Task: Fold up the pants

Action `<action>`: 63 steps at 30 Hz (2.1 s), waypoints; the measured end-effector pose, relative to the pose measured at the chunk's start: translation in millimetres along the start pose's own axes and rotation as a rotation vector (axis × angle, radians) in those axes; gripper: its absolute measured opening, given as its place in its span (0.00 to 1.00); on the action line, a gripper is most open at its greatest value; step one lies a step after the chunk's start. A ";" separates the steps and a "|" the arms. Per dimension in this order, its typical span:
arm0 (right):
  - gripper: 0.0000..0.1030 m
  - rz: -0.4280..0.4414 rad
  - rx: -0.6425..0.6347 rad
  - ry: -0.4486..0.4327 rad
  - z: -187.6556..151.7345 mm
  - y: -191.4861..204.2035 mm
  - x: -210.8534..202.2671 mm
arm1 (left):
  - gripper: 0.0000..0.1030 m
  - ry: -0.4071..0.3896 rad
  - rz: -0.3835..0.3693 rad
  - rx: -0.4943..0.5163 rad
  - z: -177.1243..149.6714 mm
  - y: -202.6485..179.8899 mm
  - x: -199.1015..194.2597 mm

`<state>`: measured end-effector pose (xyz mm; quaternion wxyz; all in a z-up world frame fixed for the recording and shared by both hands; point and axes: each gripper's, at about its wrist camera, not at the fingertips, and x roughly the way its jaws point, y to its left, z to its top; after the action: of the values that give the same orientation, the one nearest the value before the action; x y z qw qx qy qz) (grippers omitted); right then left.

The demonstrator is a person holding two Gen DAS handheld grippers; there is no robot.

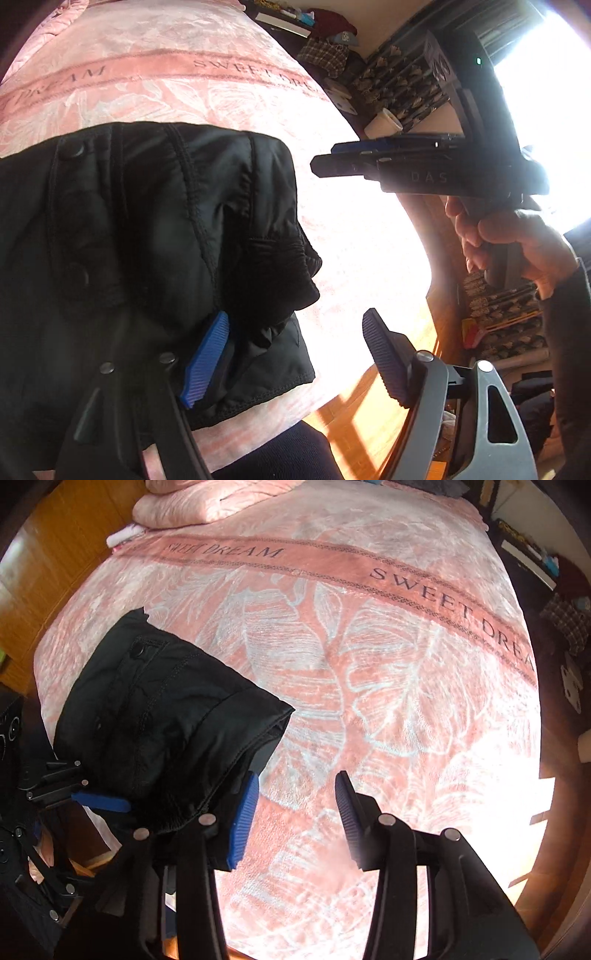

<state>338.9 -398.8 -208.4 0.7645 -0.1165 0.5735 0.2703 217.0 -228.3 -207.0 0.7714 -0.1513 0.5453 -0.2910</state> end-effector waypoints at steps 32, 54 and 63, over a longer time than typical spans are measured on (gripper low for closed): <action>0.20 0.520 0.848 -0.341 -126.7 18.7 38.3 | 0.90 -0.176 0.123 -0.297 -71.6 161.4 -125.1; 0.12 0.293 0.678 -0.253 -15.5 9.7 70.6 | 0.96 -0.129 0.160 -0.239 -64.1 161.1 -97.8; 0.35 0.398 0.625 -0.351 -52.9 44.5 16.3 | 0.96 -0.173 0.061 -0.309 -61.3 176.4 -129.7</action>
<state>274.7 -383.2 -234.5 0.7822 0.2824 0.5002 0.2413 179.6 -5.0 -228.5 0.7913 -0.2760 0.5197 -0.1660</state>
